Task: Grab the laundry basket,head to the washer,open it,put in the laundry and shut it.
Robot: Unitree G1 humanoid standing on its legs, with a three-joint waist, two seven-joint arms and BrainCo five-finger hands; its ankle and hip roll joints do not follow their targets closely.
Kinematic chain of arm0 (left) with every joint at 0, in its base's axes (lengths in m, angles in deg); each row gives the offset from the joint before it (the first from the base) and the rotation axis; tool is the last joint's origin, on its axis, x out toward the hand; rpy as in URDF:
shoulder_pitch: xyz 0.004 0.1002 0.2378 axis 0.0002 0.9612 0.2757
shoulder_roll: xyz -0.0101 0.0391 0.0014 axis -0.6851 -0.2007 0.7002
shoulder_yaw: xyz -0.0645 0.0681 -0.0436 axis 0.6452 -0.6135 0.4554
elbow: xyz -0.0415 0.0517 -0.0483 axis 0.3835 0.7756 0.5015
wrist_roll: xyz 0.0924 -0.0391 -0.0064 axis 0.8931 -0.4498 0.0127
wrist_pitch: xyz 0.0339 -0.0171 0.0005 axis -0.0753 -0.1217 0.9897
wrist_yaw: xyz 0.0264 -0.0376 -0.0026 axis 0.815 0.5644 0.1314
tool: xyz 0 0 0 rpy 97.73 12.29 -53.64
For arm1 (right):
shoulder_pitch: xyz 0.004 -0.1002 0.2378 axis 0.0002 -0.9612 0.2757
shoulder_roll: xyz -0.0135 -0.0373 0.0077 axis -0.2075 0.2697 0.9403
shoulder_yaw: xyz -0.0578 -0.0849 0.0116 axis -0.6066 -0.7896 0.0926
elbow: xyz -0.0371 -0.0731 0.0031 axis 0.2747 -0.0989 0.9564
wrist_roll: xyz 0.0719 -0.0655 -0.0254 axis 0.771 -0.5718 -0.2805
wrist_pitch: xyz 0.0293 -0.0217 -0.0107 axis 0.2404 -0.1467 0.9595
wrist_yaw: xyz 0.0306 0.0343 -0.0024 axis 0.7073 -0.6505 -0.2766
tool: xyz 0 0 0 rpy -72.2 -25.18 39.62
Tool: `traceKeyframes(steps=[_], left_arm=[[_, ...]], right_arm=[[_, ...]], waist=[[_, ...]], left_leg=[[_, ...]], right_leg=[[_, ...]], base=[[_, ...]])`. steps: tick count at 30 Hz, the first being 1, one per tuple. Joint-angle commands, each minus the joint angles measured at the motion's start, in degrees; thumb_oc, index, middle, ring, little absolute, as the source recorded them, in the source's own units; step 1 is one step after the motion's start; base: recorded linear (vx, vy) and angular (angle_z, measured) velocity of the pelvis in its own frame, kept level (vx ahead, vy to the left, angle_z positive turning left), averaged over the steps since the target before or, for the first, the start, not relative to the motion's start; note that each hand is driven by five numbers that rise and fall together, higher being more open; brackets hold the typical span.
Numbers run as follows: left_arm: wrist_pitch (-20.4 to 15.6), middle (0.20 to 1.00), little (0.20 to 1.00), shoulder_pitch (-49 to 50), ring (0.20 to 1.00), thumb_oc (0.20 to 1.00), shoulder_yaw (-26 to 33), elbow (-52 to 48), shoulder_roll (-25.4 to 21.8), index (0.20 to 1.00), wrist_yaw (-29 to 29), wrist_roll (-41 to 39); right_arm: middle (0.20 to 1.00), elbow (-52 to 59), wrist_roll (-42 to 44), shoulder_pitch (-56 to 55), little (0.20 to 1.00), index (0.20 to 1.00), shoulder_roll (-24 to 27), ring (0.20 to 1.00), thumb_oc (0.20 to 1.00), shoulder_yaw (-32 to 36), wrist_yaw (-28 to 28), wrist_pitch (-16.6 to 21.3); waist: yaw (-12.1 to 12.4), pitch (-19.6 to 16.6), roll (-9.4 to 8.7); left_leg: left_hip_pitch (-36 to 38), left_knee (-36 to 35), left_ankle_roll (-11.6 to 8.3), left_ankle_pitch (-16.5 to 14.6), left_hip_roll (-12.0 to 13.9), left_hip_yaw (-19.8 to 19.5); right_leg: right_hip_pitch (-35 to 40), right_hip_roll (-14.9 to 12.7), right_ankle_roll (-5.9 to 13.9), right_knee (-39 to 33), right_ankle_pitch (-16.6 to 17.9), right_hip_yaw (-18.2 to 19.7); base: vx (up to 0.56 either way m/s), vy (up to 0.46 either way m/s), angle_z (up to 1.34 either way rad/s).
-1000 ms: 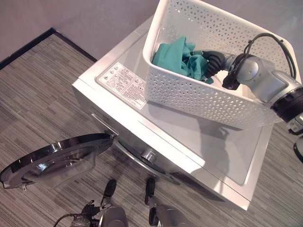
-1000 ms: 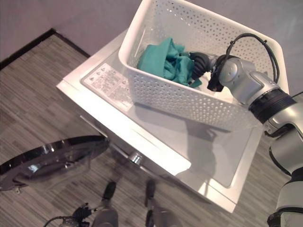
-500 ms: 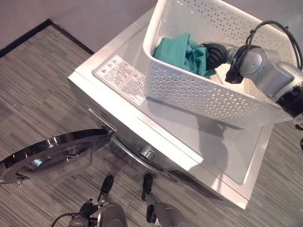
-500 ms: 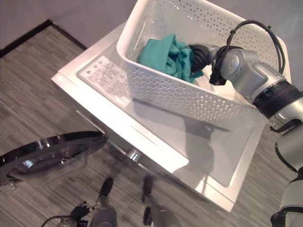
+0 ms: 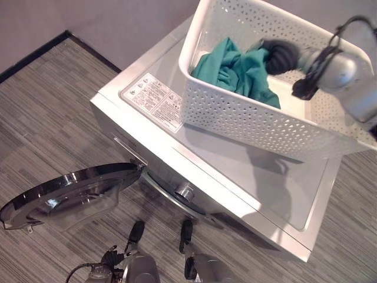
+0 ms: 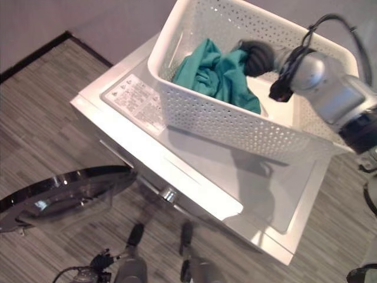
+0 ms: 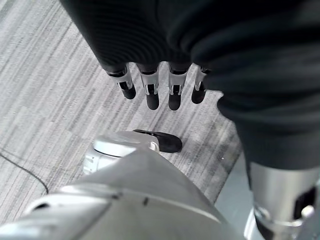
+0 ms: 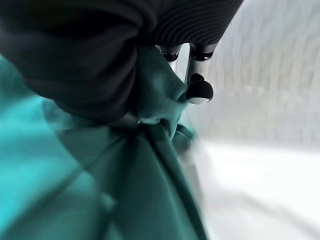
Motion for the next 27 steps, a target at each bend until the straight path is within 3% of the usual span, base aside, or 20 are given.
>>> traceKeyframes(steps=[1,10,14,20,27], left_arm=[[-0.33,1.0,1.0,-0.19,1.0,1.0,-2.14,3.14,-1.09,1.0,-0.08,1.58],[-0.96,1.0,1.0,0.46,1.0,1.0,-3.41,4.12,-0.13,1.0,-1.17,-0.65],[-1.21,1.0,1.0,0.49,1.0,1.0,-4.35,1.76,0.06,1.0,-1.57,-0.88],[-1.8,1.0,1.0,-1.66,1.0,1.0,-5.3,2.54,0.69,1.0,-2.83,1.04],[-5.16,1.0,1.0,-2.09,1.0,1.0,-9.37,-12.34,-2.54,1.0,-3.23,0.34]], right_arm=[[0.2,-6.82,4.74,3.09,0.2,0.2,3.26,0.2,0.2,6.0,6.94,3.16],[0.2,-22.29,11.45,14.61,0.2,0.2,1.58,0.2,0.2,9.61,14.87,5.08],[0.2,-22.87,11.08,15.48,0.2,0.2,1.92,0.2,0.2,9.61,15.89,4.9],[0.2,-19.83,9.16,10.83,0.2,0.2,2.05,0.2,0.2,15.27,18.97,6.36],[0.2,-30.21,9.5,22.85,0.2,0.2,3.98,0.2,0.2,8.3,22.77,6.97]], waist=[[-0.63,-3.72,0.41],[-2.06,-9.04,1.63],[-2.63,-10.12,2.13],[-4.48,-11.52,2.44],[-5.28,-11.46,1.81]], left_leg=[[5.3,-0.59,1.81,-2.77,1.82,4.91],[9.65,-0.59,2.54,-5.06,1.11,5.58],[11.06,-0.59,3.04,-5.74,0.73,6.02],[13.77,-0.59,3.92,-7.27,-0.23,7.62],[15.16,-0.59,5.46,-7.89,-2.21,9.46]], right_leg=[[0.74,-3.06,4.82,5.51,-10.49,1.73],[4.56,-4.2,5.3,5.22,-10.32,2.04],[5.63,-4.61,5.56,5.12,-10.05,2.55],[6.71,-5.13,6.27,5.1,-9.08,4.47],[6.06,-6.42,7.71,5.05,-6.38,7.16]], base=[[0.07,0.022,0.02],[0.07,0.037,-0.01],[0.04,0.053,-0.1],[0.02,0.054,-0.14],[-0.03,0.085,-0.22]])
